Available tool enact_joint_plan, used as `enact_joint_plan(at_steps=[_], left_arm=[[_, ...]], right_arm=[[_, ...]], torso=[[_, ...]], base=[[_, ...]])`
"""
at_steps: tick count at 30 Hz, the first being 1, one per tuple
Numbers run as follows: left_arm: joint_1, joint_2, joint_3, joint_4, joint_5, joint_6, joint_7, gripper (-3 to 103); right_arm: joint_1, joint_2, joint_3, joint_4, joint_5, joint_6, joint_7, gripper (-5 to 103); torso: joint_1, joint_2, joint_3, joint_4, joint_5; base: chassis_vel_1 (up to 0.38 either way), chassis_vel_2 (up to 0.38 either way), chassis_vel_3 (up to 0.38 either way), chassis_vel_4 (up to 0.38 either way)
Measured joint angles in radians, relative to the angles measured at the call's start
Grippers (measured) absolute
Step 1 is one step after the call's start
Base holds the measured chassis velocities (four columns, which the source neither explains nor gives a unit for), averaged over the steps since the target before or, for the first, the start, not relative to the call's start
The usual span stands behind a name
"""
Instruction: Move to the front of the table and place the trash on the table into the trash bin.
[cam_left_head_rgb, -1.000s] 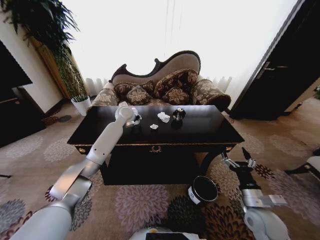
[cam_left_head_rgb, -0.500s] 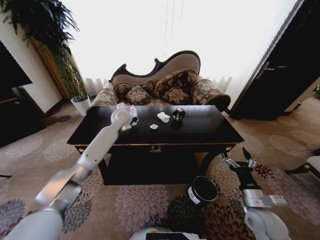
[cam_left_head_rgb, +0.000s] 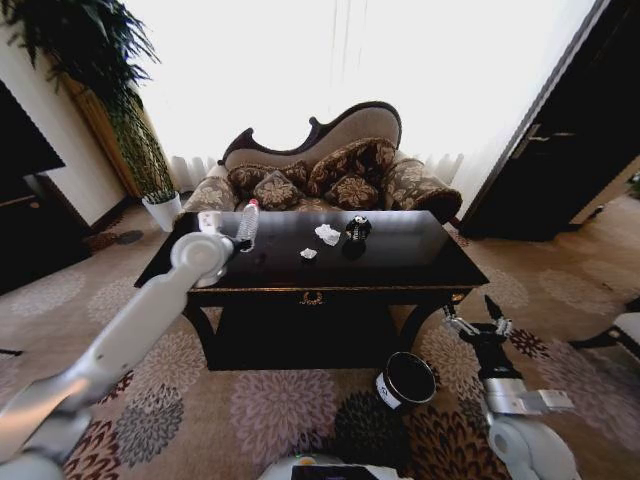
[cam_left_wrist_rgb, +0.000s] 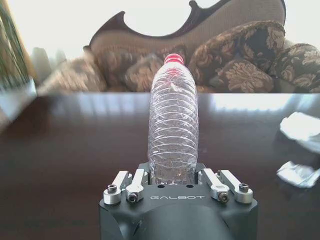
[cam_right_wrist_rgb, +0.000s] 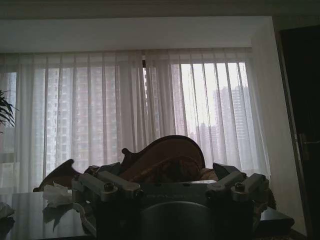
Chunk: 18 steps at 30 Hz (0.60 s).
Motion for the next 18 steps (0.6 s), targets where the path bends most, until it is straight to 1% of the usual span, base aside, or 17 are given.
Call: enact_joint_plan(at_steps=[1,3,4,5,6,9,10,11,12,13,14,15,16,18], left_arm=[[0.000,0.000,0.000,0.000,0.000,0.000,0.000,38],[0.078,0.058,-0.041,-0.044,0.137,-0.002,0.091,38],[0.103,0.070,-0.057,-0.056,0.162,-0.003,0.113,38],[0.103,0.070,-0.057,-0.056,0.162,-0.003,0.113,38],[0.152,0.093,-0.096,-0.074,0.216,-0.006,0.163,38],[0.272,0.156,-0.198,-0.096,0.463,-0.056,0.367,38],[0.272,0.156,-0.198,-0.096,0.463,-0.056,0.367,38],[0.313,0.177,-0.238,-0.105,0.525,-0.073,0.425,38],[0.350,0.198,-0.273,-0.117,0.555,-0.089,0.467,38],[0.385,0.216,-0.306,-0.135,0.557,-0.101,0.500,38],[0.402,0.225,-0.322,-0.144,0.555,-0.109,0.518,38],[0.411,0.233,-0.329,-0.148,0.556,-0.116,0.530,38],[0.411,0.233,-0.329,-0.148,0.556,-0.116,0.530,38],[0.424,0.269,-0.337,-0.158,0.589,-0.148,0.585,38]], right_arm=[[0.000,0.000,0.000,0.000,0.000,0.000,0.000,100],[-0.002,0.005,-0.002,0.005,-0.001,0.001,0.000,100],[-0.003,0.007,-0.002,0.007,-0.001,0.001,0.000,100],[-0.003,0.007,-0.002,0.007,-0.001,0.001,0.000,100],[-0.004,0.009,-0.003,0.009,-0.002,0.002,0.000,100],[-0.006,0.011,-0.006,0.018,-0.002,0.002,0.000,100],[-0.006,0.011,-0.006,0.018,-0.002,0.002,0.000,100],[-0.006,0.011,-0.007,0.022,-0.002,0.002,0.000,100],[-0.006,0.012,-0.009,0.026,-0.003,0.001,0.000,100],[-0.005,0.014,-0.011,0.030,-0.003,0.001,0.000,100],[-0.005,0.015,-0.012,0.032,-0.004,0.001,0.000,100],[-0.005,0.017,-0.012,0.033,-0.004,0.001,0.000,100],[-0.005,0.017,-0.012,0.033,-0.004,0.001,0.000,100],[-0.010,0.022,-0.015,0.038,-0.005,0.002,0.000,100]], torso=[[0.000,0.000,0.000,0.0000,0.0000],[0.000,0.000,0.000,0.0002,-0.0002],[0.000,0.000,0.000,0.0002,-0.0001],[0.000,0.000,0.000,0.0002,-0.0001],[0.000,0.000,0.000,0.0001,-0.0004],[0.000,0.000,0.000,0.0000,-0.0002],[0.000,0.000,0.000,0.0000,-0.0002],[0.000,0.000,0.000,0.0001,-0.0003],[0.000,0.000,0.000,0.0003,0.0000],[0.000,0.000,0.000,0.0005,0.0002],[0.000,0.000,0.000,0.0005,-0.0003],[0.000,0.000,0.000,0.0005,-0.0004],[0.000,0.000,0.000,0.0005,-0.0004],[0.000,0.000,0.000,0.0001,0.0000]], base=[[0.000,0.000,0.000,0.000],[0.000,0.000,0.000,0.000],[0.000,0.000,0.000,0.000],[0.000,0.000,0.000,0.000],[0.000,0.000,0.000,0.000],[0.000,0.000,0.000,0.000],[0.000,0.000,0.000,0.000],[0.000,0.000,0.000,0.000],[0.000,0.000,0.000,0.000],[0.000,0.000,0.000,0.000],[0.000,0.000,0.000,0.000],[0.000,0.000,0.000,0.000],[0.000,0.000,0.000,0.000],[0.000,0.000,0.000,0.000]])
